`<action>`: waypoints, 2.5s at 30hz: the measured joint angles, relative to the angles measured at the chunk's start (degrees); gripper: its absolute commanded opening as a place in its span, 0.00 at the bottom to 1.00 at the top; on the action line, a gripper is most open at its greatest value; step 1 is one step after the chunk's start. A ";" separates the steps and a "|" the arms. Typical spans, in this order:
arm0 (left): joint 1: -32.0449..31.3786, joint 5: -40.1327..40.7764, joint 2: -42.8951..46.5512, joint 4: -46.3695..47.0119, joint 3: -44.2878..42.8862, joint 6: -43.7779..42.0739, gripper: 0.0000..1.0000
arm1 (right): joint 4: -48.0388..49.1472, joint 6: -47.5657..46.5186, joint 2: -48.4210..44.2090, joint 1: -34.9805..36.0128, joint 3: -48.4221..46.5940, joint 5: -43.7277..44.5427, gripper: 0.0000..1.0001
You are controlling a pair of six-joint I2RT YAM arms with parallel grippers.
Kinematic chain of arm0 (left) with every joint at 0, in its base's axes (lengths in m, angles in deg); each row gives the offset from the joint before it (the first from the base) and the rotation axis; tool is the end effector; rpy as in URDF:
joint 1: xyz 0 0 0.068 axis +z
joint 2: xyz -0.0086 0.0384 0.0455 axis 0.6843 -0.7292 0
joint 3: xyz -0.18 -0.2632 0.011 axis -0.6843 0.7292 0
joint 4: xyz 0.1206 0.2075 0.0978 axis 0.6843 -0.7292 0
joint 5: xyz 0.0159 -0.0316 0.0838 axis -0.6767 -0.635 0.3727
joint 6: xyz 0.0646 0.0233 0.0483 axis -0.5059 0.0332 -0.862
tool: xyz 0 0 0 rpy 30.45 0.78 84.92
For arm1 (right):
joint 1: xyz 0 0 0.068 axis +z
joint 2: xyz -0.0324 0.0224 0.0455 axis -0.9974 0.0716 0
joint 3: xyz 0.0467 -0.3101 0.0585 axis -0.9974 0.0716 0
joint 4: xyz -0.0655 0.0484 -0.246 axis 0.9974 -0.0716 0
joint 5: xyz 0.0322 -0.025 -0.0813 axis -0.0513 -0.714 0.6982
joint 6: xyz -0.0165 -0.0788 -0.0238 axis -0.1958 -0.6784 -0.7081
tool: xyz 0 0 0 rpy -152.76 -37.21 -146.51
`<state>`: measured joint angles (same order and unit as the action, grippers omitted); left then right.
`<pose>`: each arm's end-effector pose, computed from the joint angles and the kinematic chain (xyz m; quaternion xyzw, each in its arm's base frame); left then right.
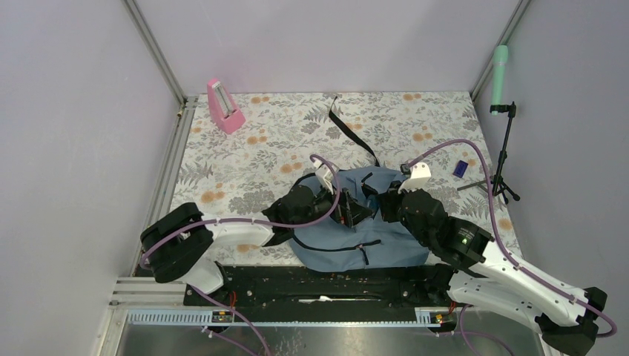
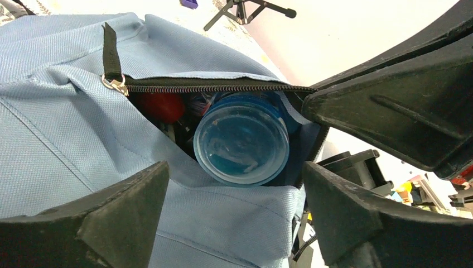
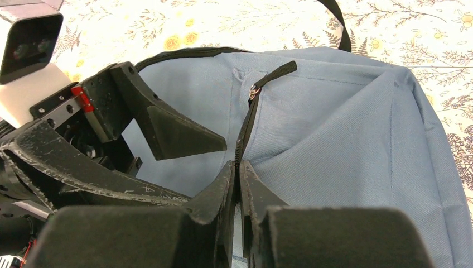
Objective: Pack the student bag
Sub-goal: Place the personal item in the student bag, then zip the student bag at the center of the board.
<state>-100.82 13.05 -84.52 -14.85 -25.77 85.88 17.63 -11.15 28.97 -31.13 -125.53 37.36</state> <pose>0.1781 -0.3017 0.2647 0.1628 0.7216 -0.5419 0.3988 0.1156 0.1021 0.3368 -0.0411 0.8054 0.2155 0.5506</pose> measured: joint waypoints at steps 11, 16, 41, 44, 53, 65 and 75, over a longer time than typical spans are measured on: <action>-1.46 -1.05 -4.02 -0.74 -2.84 -1.40 0.58 | -0.63 0.26 0.09 0.00 0.04 0.09 0.10; -2.64 -2.58 -8.28 -0.68 -8.04 -2.80 0.58 | -1.38 0.22 0.11 -0.02 0.04 1.11 0.10; -0.02 21.88 25.86 -49.42 -1.25 -3.58 0.99 | -0.74 1.42 -0.48 0.00 2.05 -2.43 0.79; 4.59 23.12 30.10 -55.95 0.55 -2.45 0.99 | -3.26 0.50 -0.74 0.00 -0.90 -1.16 0.83; 11.26 19.23 35.78 -60.52 4.20 -3.50 0.99 | -4.76 -2.62 7.23 -14.69 -10.58 -8.87 0.79; 16.98 -0.35 9.53 -53.94 -20.37 -24.65 0.99 | -1.86 1.44 29.18 -24.94 -16.22 -22.99 0.63; 20.81 -18.56 -10.43 -41.03 -28.22 -30.23 0.97 | 0.02 9.03 36.24 -25.16 -17.31 -22.18 0.56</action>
<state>-80.02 -5.51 -94.94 -55.87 -53.99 55.65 17.65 -2.12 65.21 -56.29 -142.84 15.18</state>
